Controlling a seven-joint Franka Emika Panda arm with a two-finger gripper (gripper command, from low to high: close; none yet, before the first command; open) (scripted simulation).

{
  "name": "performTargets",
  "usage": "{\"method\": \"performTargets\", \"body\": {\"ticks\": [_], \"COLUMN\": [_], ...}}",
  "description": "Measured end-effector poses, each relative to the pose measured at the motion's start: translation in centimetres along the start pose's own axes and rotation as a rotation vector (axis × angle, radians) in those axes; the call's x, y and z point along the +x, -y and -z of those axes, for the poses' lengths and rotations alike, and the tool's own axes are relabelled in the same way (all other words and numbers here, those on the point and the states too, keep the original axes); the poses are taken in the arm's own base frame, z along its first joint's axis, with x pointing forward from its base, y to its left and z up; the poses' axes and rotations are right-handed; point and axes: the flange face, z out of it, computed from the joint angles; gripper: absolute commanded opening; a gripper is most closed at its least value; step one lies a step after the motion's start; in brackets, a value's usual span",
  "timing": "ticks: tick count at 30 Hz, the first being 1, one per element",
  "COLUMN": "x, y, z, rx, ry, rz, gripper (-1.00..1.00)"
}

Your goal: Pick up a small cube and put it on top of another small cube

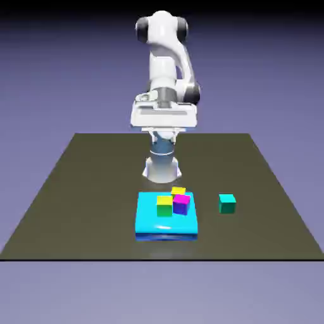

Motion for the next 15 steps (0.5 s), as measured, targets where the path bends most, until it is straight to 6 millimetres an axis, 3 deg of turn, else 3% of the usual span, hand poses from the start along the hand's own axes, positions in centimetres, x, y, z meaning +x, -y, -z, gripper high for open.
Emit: {"method": "performTargets", "body": {"ticks": [8,15], "x": [-13.2,-26.6], "y": [5.1,6.1], "z": [-7.1,-10.0], "rx": [-0.056,-0.087], "ry": [0.359,0.641], "rz": [0.541,1.051], "gripper": [0.0,0.0]}}
